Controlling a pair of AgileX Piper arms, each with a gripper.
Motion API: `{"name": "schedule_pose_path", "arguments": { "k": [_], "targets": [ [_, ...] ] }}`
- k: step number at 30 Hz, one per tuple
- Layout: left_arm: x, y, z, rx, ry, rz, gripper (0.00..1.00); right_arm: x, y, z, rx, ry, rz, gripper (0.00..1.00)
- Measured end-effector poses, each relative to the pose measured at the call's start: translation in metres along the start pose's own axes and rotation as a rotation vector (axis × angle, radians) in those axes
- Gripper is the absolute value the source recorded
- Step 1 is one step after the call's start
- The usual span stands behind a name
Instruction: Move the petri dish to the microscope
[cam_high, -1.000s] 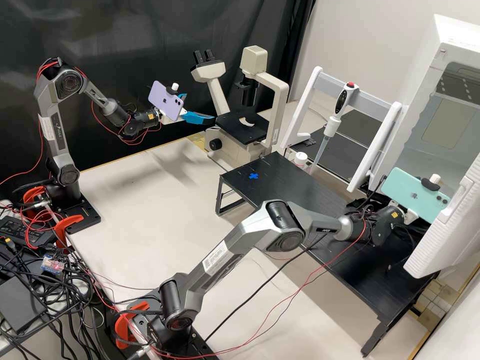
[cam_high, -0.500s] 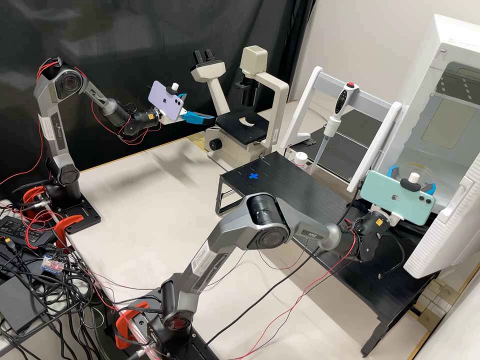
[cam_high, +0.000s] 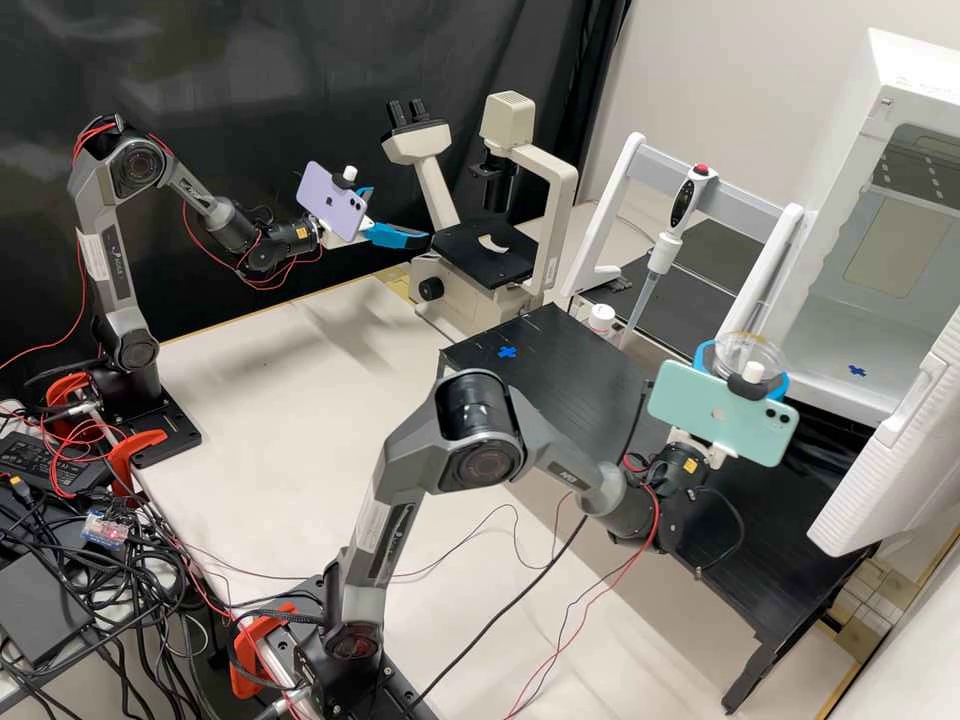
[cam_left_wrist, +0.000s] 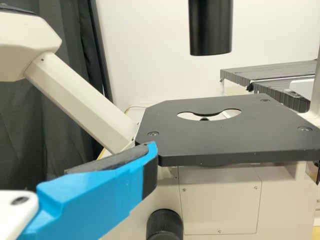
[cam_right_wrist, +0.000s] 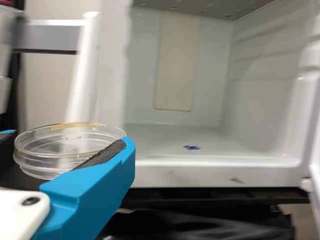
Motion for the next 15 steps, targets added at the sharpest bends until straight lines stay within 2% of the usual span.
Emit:
{"name": "schedule_pose_path", "arguments": {
  "k": [4, 8, 15],
  "targets": [
    [0.000, 0.000, 0.000, 0.000, 0.000, 0.000, 1.00, -0.009, -0.013, -0.028, -0.008, 0.035, -0.041, 0.00],
    [0.000, 0.000, 0.000, 0.000, 0.000, 0.000, 1.00, -0.015, -0.034, -0.062, -0.024, 0.111, -0.119, 0.00],
    [0.000, 0.000, 0.000, 0.000, 0.000, 0.000, 1.00, -0.019, -0.070, -0.110, -0.008, 0.254, -0.217, 0.00]
  ]
}}
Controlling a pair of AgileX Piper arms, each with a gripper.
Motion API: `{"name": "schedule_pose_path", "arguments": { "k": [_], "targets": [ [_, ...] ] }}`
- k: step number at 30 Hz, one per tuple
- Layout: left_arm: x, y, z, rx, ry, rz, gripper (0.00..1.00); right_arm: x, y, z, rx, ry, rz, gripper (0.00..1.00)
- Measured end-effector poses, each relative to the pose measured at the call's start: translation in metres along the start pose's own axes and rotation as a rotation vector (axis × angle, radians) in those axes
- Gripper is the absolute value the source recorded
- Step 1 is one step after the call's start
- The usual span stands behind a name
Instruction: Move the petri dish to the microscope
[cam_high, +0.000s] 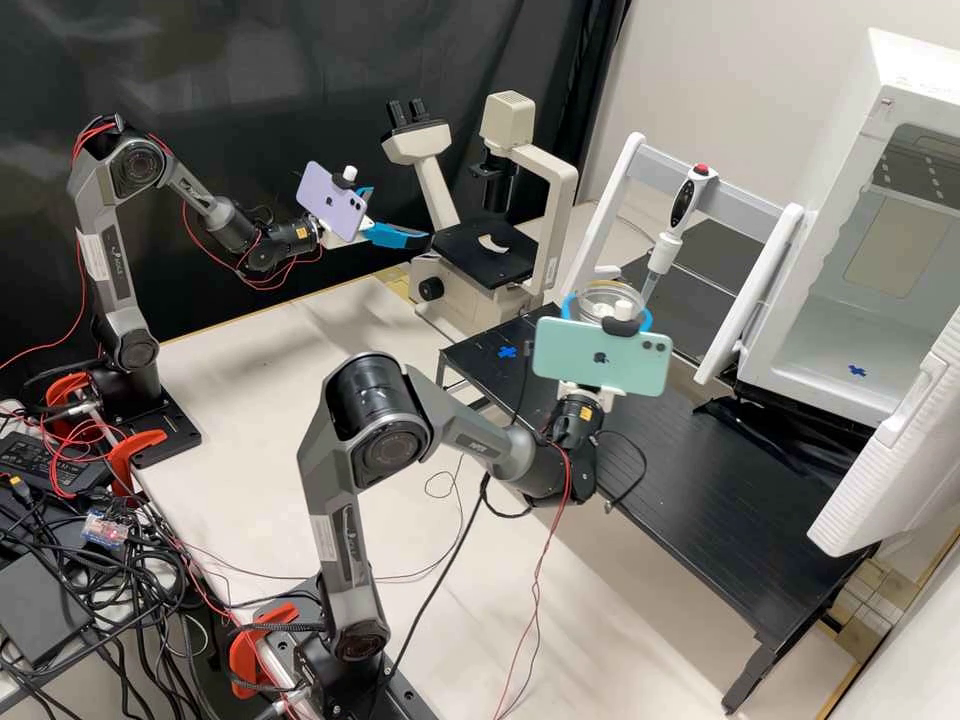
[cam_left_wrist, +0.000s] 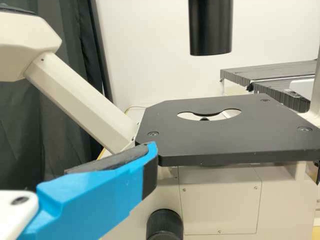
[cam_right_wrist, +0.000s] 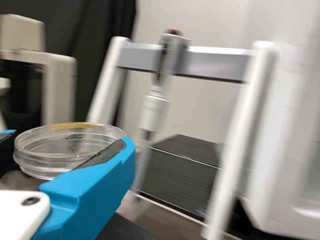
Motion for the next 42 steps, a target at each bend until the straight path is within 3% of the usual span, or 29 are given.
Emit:
{"name": "schedule_pose_path", "arguments": {
  "k": [6, 14, 21, 27, 38, 42],
  "targets": [
    [0.000, 0.000, 0.000, 0.000, 0.000, 0.000, 1.00, 0.019, -0.034, -0.035, -0.058, 0.142, -0.099, 0.00],
    [0.000, 0.000, 0.000, 0.000, 0.000, 0.000, 1.00, 0.049, -0.068, -0.075, -0.088, 0.292, -0.151, 0.00],
    [0.000, 0.000, 0.000, 0.000, 0.000, 0.000, 1.00, 0.086, -0.085, -0.090, -0.107, 0.280, -0.204, 0.00],
    [0.000, 0.000, 0.000, 0.000, 0.000, 0.000, 1.00, 0.120, -0.095, -0.088, -0.119, 0.235, -0.252, 0.00],
    [0.000, 0.000, 0.000, 0.000, 0.000, 0.000, 1.00, 0.182, -0.102, -0.057, -0.006, 0.106, -0.311, 0.00],
    [0.000, 0.000, 0.000, 0.000, 0.000, 0.000, 1.00, 0.199, -0.106, -0.047, -0.018, 0.097, -0.319, 0.00]
  ]
}}
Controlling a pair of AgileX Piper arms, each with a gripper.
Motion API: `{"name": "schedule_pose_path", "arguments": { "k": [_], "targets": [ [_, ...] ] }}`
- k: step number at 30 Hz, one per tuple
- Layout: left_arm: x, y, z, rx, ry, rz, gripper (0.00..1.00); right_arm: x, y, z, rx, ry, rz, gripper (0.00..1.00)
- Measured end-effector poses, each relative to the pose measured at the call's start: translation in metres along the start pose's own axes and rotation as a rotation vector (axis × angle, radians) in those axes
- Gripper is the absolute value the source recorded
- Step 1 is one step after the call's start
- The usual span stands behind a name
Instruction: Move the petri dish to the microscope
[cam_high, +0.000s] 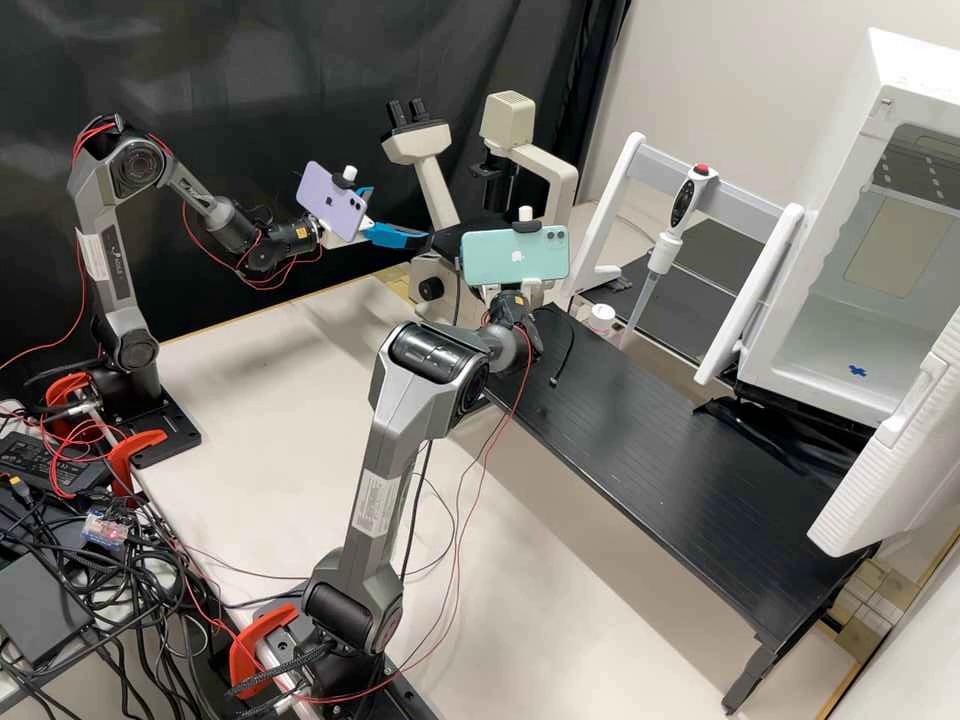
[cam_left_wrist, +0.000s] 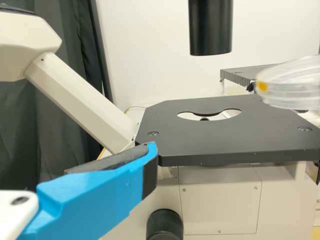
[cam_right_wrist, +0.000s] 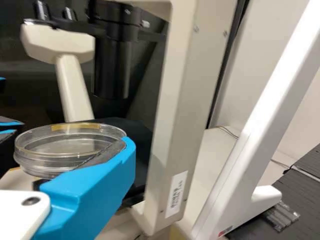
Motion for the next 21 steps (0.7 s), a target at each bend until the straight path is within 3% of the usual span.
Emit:
{"name": "schedule_pose_path", "arguments": {
  "k": [12, 21],
  "targets": [
    [0.000, 0.000, 0.000, 0.000, 0.000, 0.000, 1.00, 0.032, -0.017, 0.020, 0.026, -0.021, -0.035, 0.00],
    [0.000, 0.000, 0.000, 0.000, 0.000, 0.000, 1.00, 0.041, -0.031, 0.010, 0.044, -0.010, -0.070, 0.00]
  ]
}}
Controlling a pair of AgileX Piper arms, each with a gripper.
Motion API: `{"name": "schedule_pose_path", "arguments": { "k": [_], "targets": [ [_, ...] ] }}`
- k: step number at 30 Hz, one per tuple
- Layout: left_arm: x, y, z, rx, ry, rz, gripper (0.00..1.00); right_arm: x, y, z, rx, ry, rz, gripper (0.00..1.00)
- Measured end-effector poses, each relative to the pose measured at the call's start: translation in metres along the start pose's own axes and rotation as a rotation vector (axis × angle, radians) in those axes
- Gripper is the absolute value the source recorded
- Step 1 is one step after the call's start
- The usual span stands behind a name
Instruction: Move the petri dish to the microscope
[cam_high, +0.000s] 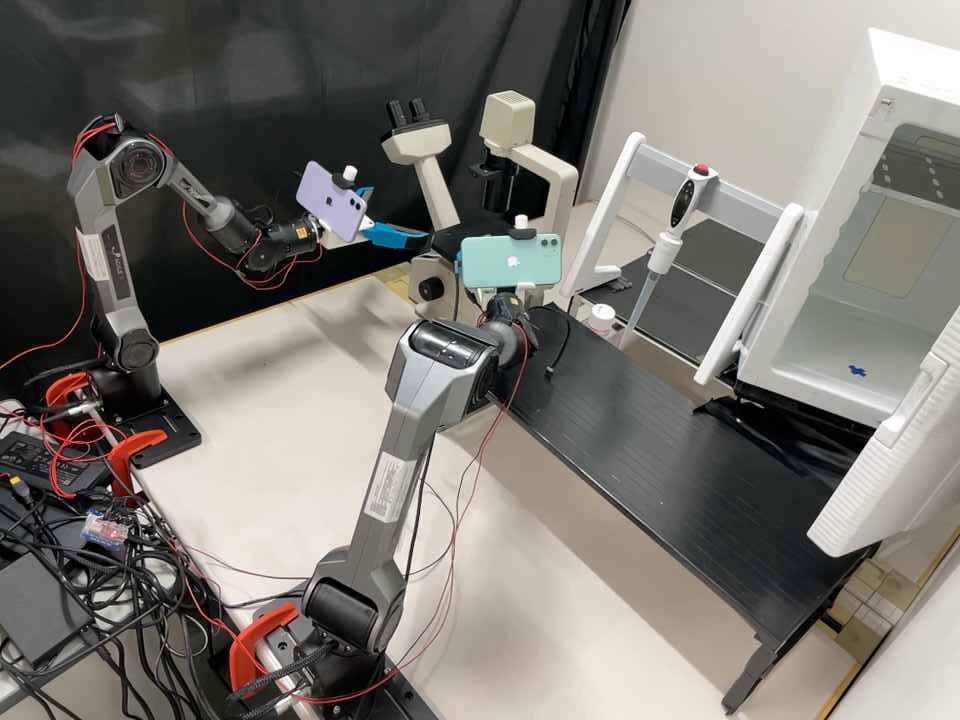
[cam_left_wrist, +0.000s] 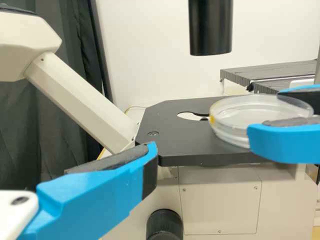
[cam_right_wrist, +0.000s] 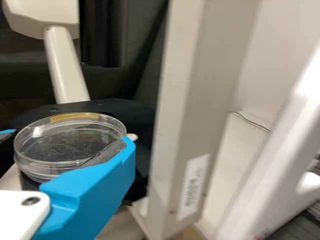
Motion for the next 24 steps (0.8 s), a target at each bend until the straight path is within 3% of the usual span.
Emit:
{"name": "schedule_pose_path", "arguments": {
  "k": [10, 15, 24],
  "targets": [
    [0.000, 0.000, 0.000, 0.000, 0.000, 0.000, 1.00, 0.002, -0.001, -0.009, -0.011, -0.015, -0.010, 0.00],
    [0.000, 0.000, 0.000, 0.000, 0.000, 0.000, 1.00, 0.009, 0.009, -0.010, -0.060, -0.034, -0.005, 0.00],
    [0.000, 0.000, 0.000, 0.000, 0.000, 0.000, 1.00, 0.027, 0.012, -0.012, -0.078, -0.061, 0.008, 0.00]
  ]
}}
